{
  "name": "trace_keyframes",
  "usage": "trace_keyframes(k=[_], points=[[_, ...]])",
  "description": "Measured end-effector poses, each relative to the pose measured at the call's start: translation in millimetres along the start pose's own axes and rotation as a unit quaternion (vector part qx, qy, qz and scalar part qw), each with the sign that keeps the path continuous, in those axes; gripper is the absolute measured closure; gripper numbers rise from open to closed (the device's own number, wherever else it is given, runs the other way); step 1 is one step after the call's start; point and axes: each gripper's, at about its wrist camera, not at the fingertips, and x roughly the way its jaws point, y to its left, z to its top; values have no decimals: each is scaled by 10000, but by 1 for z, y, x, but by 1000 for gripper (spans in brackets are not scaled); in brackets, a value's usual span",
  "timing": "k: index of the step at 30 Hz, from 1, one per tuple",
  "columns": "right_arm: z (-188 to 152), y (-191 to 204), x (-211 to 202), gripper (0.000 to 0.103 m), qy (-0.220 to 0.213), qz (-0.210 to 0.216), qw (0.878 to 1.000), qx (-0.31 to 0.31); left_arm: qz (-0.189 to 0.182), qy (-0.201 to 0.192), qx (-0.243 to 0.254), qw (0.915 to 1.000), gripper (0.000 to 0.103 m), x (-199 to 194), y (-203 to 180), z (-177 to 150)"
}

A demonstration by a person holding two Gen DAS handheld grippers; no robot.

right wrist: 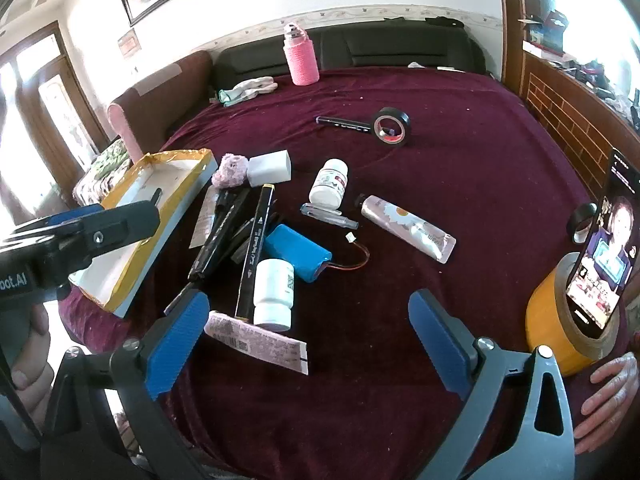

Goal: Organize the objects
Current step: 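Grasp a black marker with the left tool while the right tool grasps a white pill bottle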

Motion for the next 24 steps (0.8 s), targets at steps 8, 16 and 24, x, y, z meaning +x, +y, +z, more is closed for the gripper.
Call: trace_keyframes(k=[8,16,24], points=[[1,1,6,6,77,41,10000,-6,111,127,-24,9999,4,15,1,0],[2,0,9,8,119,70,9999,-19,72,221,23,9997,4,24,-3,-1],[0,-3,20,12,283,127,9995,42,44,409,-36,9991,5,43,-3,-2]])
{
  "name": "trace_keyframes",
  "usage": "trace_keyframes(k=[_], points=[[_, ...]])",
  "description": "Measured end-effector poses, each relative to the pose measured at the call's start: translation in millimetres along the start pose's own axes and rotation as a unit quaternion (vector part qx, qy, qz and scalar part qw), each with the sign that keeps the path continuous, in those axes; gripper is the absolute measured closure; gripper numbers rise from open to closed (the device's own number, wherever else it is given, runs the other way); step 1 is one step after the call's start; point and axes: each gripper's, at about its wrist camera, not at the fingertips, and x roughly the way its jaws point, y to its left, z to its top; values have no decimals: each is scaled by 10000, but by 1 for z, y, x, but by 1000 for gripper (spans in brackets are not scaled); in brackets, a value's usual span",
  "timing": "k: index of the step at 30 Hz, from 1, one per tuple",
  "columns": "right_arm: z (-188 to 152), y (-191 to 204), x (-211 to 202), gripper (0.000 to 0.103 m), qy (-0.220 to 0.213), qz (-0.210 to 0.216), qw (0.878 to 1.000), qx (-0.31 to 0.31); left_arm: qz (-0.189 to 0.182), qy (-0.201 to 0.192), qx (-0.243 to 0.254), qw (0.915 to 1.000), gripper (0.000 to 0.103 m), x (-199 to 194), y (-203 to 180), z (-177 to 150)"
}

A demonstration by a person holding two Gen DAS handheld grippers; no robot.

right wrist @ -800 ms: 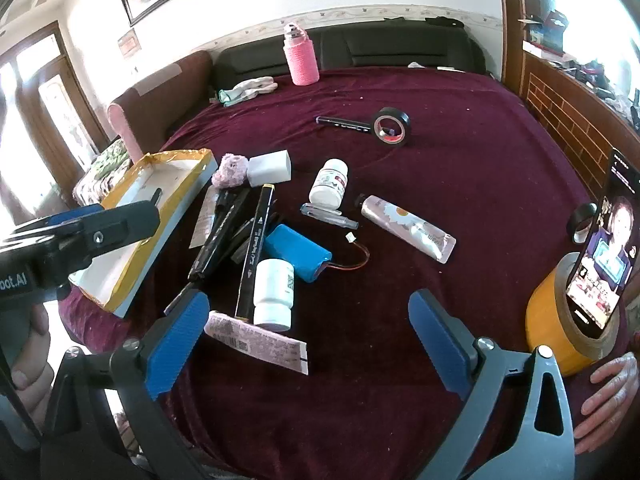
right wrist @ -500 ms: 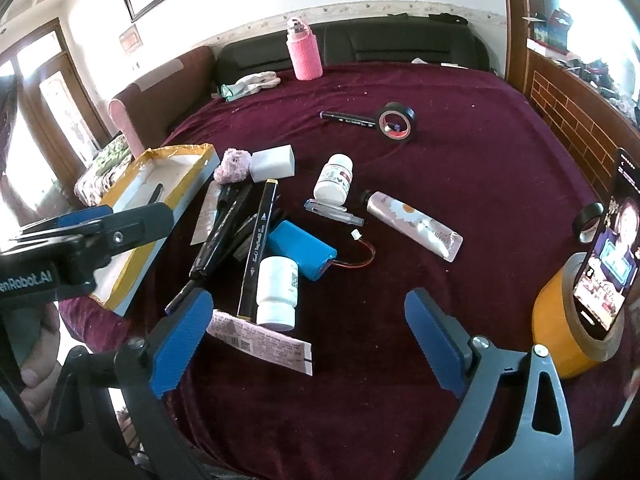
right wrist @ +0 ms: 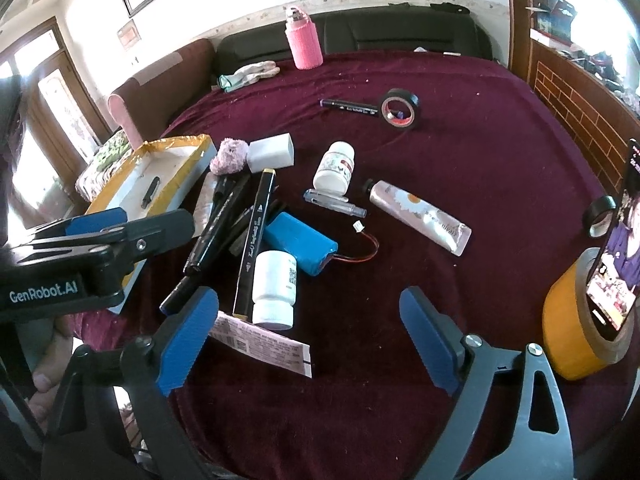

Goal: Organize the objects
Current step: 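Grasp a black marker with the left tool while the right tool grasps a white pill bottle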

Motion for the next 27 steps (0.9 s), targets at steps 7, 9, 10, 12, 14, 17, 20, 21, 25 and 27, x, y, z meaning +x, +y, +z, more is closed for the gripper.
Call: trace_keyframes(k=[7,9,10,12,14,17,20,21,25,27], points=[[1,-5,13,15,158,51,9998,57,7,137,-9,9999,5,15,0,0],[1,-6,16,15,194,36,9998,62,19,163,-29,9999,5,18,2,0],[1,-6,18,15,217,44,9997,66,-2,198,-34,9998,5,20,2,0],[1,-6,20,15,247,53,9997,64,-13,215,-43,9998,5,22,4,0],[1,-6,23,15,276,66,9996,67,-28,231,-67,9997,5,24,5,1],[1,-6,26,15,316,95,9994,74,-62,264,-98,9996,5,26,6,1],[0,-6,28,15,336,109,9994,60,-64,260,-77,9996,5,28,4,2],[0,-7,29,16,348,114,9993,72,-68,267,-70,9996,5,29,4,3],[0,-9,31,21,391,164,9990,114,-84,245,-62,9996,7,30,3,4],[-1,-8,32,21,400,173,9990,108,-86,245,-39,9997,9,30,3,4]])
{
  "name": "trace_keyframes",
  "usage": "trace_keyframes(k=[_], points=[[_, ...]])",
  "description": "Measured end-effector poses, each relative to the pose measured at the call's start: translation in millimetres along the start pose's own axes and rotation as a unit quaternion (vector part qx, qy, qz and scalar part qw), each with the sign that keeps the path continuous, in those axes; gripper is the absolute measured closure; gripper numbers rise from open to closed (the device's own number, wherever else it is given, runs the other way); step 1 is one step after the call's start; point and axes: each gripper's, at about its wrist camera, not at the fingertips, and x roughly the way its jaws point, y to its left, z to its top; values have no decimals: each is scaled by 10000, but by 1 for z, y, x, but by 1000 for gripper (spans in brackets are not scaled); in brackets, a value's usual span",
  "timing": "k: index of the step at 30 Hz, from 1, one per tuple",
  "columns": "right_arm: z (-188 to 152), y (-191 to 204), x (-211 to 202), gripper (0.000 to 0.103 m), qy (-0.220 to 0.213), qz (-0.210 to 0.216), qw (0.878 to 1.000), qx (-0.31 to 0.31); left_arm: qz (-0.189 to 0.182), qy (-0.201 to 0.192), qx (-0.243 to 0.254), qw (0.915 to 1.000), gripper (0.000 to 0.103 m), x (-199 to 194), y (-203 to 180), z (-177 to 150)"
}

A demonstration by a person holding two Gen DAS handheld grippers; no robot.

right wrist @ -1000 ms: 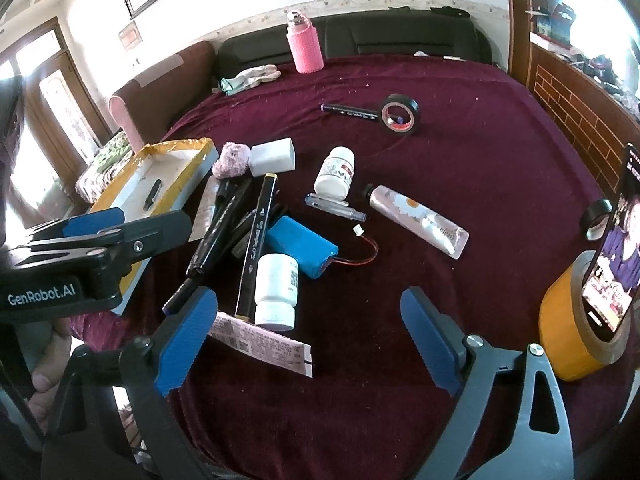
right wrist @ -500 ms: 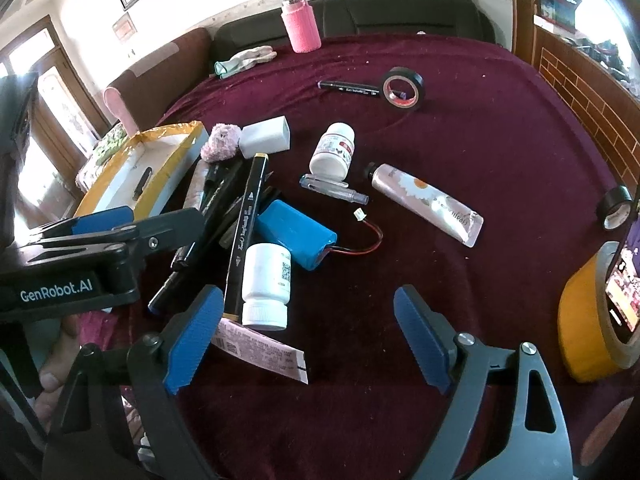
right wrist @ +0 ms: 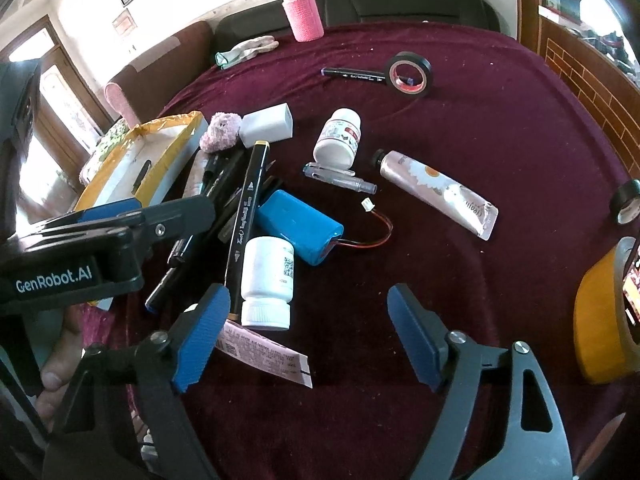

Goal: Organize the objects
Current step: 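Grasp a black marker with the left tool while the right tool grasps a white pill bottle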

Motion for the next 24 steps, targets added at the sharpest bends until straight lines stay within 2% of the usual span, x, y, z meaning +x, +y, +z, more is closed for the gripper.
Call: trace_keyframes(k=[4,7,13,24], points=[[1,1,3,27,39,57,10000,-16,-15,71,-8,10000,13,5,0,-1],[0,3,7,27,71,73,9999,-24,-21,136,-2,9999,14,9,-1,-2],[-3,2,19,36,200,170,9996,39,-80,342,31,9994,32,23,-4,-1],[-1,1,24,42,261,242,9994,47,-139,446,24,9989,39,30,-5,0]])
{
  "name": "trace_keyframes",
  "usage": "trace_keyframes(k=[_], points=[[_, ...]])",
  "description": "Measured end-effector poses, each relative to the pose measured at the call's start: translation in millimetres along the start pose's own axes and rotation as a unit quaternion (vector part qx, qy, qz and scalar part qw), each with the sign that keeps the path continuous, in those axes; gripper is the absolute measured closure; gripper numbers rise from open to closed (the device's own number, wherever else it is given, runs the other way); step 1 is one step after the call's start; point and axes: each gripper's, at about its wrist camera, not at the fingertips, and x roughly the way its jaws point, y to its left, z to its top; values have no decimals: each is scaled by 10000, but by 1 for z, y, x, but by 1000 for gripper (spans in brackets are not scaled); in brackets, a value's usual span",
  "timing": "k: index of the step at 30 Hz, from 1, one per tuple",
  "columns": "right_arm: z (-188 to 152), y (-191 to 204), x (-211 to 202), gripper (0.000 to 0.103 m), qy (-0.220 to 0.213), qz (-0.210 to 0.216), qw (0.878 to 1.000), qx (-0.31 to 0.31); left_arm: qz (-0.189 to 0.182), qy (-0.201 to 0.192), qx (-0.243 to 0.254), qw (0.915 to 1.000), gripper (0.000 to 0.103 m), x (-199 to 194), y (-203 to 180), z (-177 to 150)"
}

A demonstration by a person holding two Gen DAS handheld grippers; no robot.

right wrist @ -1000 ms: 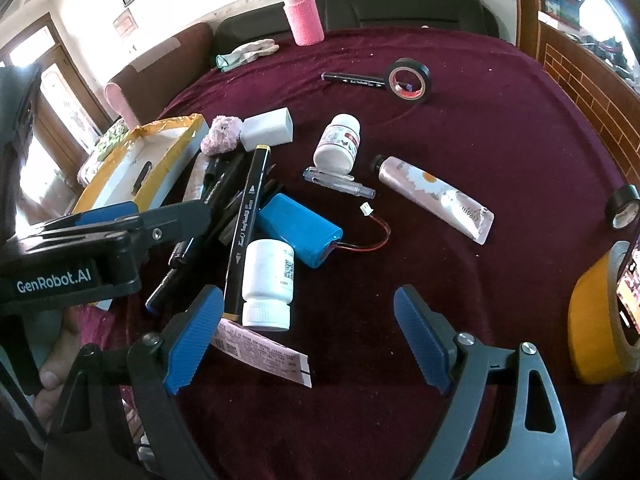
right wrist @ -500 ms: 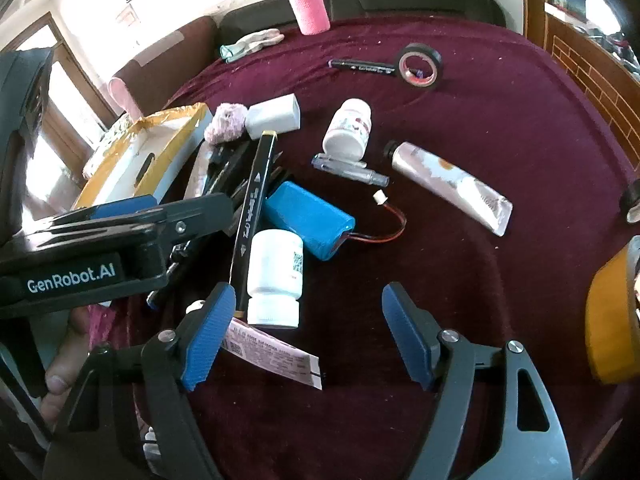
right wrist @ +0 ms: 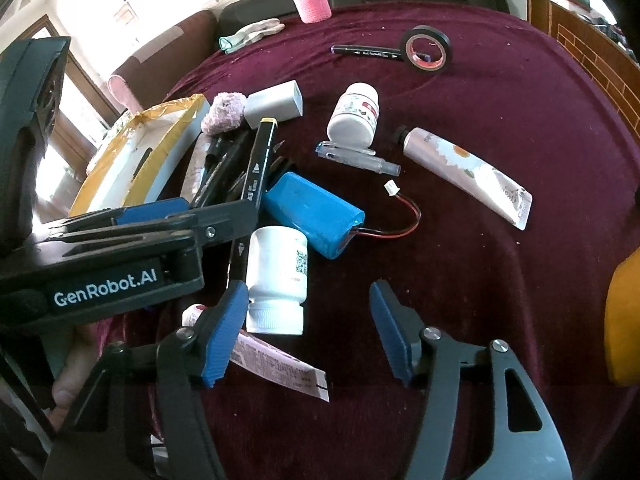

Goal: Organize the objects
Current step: 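Grasp a black marker with the left tool while the right tool grasps a white pill bottle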

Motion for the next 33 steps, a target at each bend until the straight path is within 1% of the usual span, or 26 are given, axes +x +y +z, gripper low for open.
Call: trace_keyframes(k=[2,4,6,7,9,17,19,22,24,28,30,32,33], points=[[0,1,1,43,7,24,10000,-16,2,-1,11,10000,39,1,-1,2],[0,2,2,46,6,65,10000,-13,24,-1,40,10000,43,3,-3,3],[0,2,3,46,6,83,10000,-17,-13,55,-4,10000,52,5,-2,4],[0,2,2,48,10,99,10000,-10,-51,80,-12,10000,54,6,-1,5],[0,3,3,48,19,122,9999,-29,-26,107,-13,9999,59,9,-1,6],[2,6,10,48,86,200,9998,4,-28,97,30,9999,59,9,-1,11],[3,5,11,48,106,224,9997,36,-9,10,9,10000,59,1,2,10],[3,5,12,48,96,218,9997,40,-138,-127,-21,9998,58,-13,4,11],[4,5,11,48,51,210,9998,49,-155,-219,4,9996,58,-16,1,14],[4,4,9,48,18,214,9997,84,-246,-119,147,9995,58,-8,-11,18],[5,4,10,48,30,235,9997,92,-203,-64,199,9996,59,-2,-14,19],[4,4,10,48,37,233,9997,69,-96,-106,189,9997,59,2,-14,22],[5,5,11,48,49,240,9997,70,-132,-71,155,9998,59,4,-13,23]])
